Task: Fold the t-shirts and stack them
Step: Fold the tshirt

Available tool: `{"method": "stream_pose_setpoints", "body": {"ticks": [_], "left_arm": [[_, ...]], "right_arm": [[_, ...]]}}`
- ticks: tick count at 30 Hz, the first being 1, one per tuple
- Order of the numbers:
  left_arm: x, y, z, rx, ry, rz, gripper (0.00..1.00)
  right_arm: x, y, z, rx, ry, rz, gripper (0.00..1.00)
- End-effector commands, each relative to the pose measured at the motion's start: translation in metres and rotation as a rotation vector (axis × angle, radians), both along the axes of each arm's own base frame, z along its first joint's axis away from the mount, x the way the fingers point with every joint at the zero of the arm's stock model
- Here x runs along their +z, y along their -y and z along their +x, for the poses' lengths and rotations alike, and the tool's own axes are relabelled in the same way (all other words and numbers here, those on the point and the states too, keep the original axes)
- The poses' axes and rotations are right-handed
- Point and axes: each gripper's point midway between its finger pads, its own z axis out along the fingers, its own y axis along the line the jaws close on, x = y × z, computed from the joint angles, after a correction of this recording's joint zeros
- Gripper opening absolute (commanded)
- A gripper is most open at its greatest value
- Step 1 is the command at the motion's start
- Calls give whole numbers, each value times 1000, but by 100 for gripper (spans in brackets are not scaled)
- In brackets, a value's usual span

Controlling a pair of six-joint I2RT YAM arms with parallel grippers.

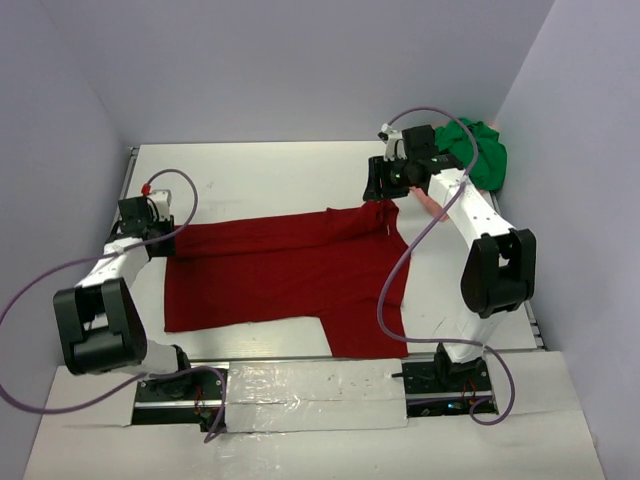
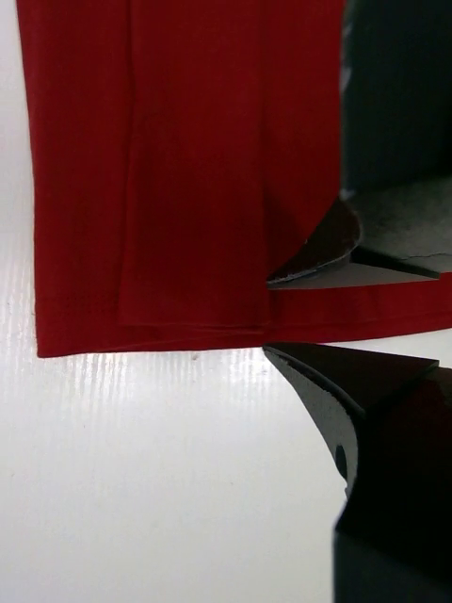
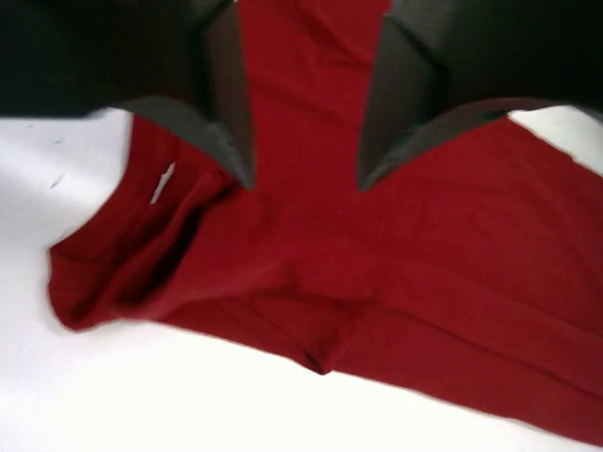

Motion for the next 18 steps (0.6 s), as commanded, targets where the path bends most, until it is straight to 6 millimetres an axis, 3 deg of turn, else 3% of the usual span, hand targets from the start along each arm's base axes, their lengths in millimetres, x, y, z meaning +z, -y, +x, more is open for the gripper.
{"method": "stream_pose_setpoints", "body": {"ticks": [1,4,8,12,13,18], "left_arm": [[25,7,-9,-30,48,-22,37],[46,4,-7,-16,129,-16,36],[54,6,3,-18,190,-27,34],[38,9,19,-18,126,-86,28],[25,9,22,-15,88,-101,26],[10,17,43,-28,59,-174,19]], "right_arm": [[33,-4,-9,79,74,6,57],[37,-6,-18,130,80,3,61],[46,-2,-27,151,103,-17,61],[52,7,-29,130,147,-57,61],[50,10,-30,121,149,-66,61],[54,18,-37,111,158,-82,61]]}}
